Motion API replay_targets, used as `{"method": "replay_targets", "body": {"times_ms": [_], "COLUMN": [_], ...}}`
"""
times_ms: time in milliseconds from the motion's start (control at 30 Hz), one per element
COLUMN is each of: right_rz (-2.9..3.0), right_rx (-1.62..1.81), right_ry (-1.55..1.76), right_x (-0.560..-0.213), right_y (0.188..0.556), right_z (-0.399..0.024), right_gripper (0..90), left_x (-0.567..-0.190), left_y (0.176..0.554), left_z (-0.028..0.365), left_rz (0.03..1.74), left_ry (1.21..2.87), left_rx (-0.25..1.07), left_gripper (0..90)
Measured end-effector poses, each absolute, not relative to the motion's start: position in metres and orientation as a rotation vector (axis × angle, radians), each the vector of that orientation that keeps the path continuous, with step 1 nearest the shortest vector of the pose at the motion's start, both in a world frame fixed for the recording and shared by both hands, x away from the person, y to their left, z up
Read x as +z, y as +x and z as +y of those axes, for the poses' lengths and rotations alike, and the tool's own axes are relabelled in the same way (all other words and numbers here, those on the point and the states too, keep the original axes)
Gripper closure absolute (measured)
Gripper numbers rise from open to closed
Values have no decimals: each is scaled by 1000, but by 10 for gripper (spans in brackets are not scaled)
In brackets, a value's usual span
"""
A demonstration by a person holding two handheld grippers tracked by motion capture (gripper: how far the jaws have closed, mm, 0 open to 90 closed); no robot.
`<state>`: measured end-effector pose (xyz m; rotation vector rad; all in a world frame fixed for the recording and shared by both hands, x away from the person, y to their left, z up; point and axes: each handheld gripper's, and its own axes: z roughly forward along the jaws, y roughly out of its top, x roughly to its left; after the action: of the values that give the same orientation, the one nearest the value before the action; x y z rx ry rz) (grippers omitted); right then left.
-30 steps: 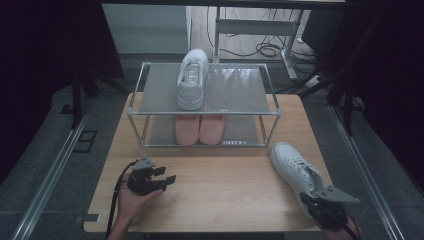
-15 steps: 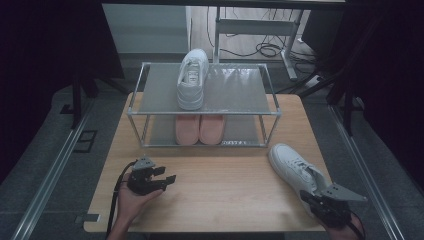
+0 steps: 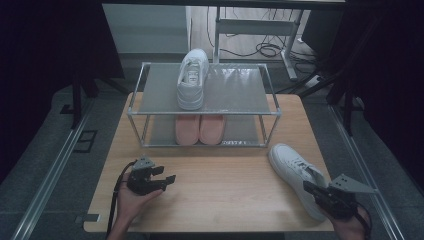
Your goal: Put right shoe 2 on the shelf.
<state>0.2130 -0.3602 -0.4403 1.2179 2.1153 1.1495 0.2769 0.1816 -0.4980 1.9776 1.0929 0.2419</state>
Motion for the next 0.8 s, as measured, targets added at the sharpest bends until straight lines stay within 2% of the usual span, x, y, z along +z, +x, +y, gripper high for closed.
{"method": "replay_targets", "body": {"times_ms": [800], "right_rz": [2100], "right_rx": [1164], "right_ry": [1219], "right_x": [-420], "right_y": [248], "right_z": [-388], "right_gripper": [858], "left_x": [-496], "left_y": [277], "left_z": [186], "left_rz": [1111], "left_ry": [1963], "left_rx": [267], "left_gripper": [349]}}
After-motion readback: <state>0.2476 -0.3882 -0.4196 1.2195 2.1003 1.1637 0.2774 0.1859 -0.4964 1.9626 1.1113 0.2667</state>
